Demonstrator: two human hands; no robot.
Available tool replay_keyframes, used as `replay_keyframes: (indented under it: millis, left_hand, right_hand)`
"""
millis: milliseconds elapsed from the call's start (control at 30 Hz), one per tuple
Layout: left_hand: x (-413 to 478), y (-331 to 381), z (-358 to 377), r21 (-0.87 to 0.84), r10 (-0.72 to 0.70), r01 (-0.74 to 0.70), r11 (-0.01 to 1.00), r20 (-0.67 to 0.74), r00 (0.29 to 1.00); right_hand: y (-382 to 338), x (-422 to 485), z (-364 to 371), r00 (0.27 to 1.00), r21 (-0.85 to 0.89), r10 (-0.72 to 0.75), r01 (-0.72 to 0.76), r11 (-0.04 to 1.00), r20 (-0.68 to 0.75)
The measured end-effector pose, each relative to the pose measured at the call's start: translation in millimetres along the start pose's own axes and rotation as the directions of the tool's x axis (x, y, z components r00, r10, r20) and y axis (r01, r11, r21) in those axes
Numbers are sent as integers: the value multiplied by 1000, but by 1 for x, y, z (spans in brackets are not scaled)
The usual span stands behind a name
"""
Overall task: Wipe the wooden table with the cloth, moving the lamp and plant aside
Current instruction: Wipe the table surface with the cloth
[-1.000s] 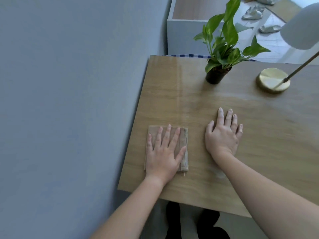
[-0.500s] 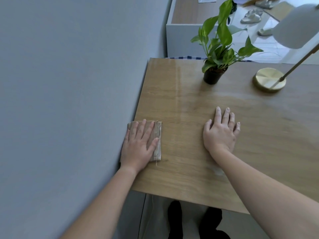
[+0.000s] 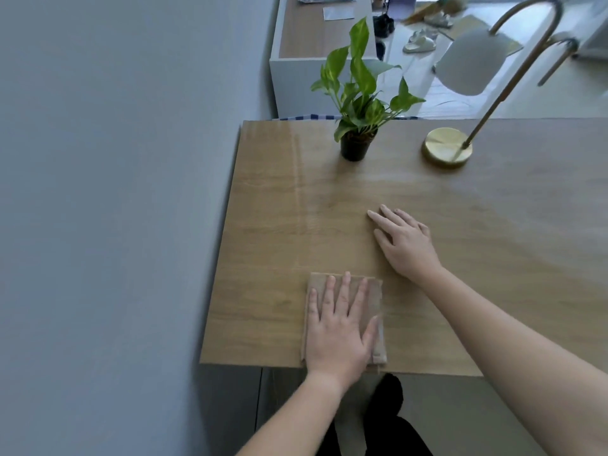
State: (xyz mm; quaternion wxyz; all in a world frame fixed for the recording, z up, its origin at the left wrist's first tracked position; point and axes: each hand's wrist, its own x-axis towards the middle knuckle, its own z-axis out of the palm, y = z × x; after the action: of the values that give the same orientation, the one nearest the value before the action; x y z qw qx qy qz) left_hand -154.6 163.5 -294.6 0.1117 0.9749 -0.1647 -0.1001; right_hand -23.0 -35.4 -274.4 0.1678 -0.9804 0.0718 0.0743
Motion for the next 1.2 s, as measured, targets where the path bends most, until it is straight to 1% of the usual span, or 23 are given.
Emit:
replay_keyframes:
  millis: [67,133,167,233,267,333,400,467,533,600,633,667,733,800,867,933,967,1033,1133,1200]
  left_hand:
    - [10,38,8,-22,105,-105,994,9,994]
    - [18,56,13,-34,121,-121,992,3,993]
    - [20,56,14,-33,122,-122,992,-5,993]
    - [23,43,11,-34,120,-120,992,-15,993]
    - [26,31,8,-34,92,-93,995,-17,996]
    - [38,-7,-2,-10,-41,41,999,-18,999]
    - [54,-57,-20,35,-192,193,981,-25,981]
    - [71,-97,-37,21,-296,297,955,-17,955]
    - [86,-110,-42,-7,-364,364,931,-1,931]
    - [93,-93,-40,-33,-413,413,910,-18,910]
    - [92,-77,-37,-39,-407,406,913,-22,913]
    - [89,-57,-32,-42,-368,367,929,-20,930]
    - [78,-13,-17,-37,-214,214,976,-16,977]
    - [66,19,-4,-24,-95,95,995,-17,995]
    - [61,25,-1,-1,-44,44,999,-7,999]
    - [63,9,-6,17,-38,38,999,2,999]
    - [67,-4,-10,24,-66,66,998,1,998]
    - [84,-32,-22,32,-197,198,980,-14,980]
    - [125,-68,-43,11,-407,408,913,-51,912]
    - [155,-72,-51,-46,-526,524,850,-58,849]
  right_hand:
    - [24,-8,-5,994,-2,90,-90,996,-62]
    - [49,-23,-6,978,3,187,-188,982,-92]
    - [59,-31,-5,976,-3,196,-197,980,-98]
    - [69,-40,-1,978,-23,167,-171,985,-123]
    - [69,-41,0,977,-28,162,-168,985,-140]
    - [66,-39,2,970,-29,180,-187,982,-160]
    - [65,-39,4,965,-28,197,-204,979,-171]
    - [66,-40,3,964,-19,196,-202,979,-179]
    - [66,-38,3,963,-15,192,-199,980,-189]
    - [67,-38,3,960,-2,201,-205,979,-193]
    - [66,-39,3,959,1,203,-207,978,-197]
    - [66,-40,4,959,-2,201,-205,979,-200]
    - [67,-40,4,957,-3,199,-204,979,-210]
    - [67,-39,4,958,-4,195,-201,980,-211]
    - [67,-40,5,961,-12,191,-197,980,-201]
    - [68,-40,7,960,-8,197,-203,979,-200]
    - [67,-39,8,958,-2,209,-214,977,-198]
    - [59,-33,9,950,13,255,-257,966,-181]
    - [38,-9,7,934,42,331,-328,944,-135]
    - [21,11,6,911,71,393,-387,919,-124]
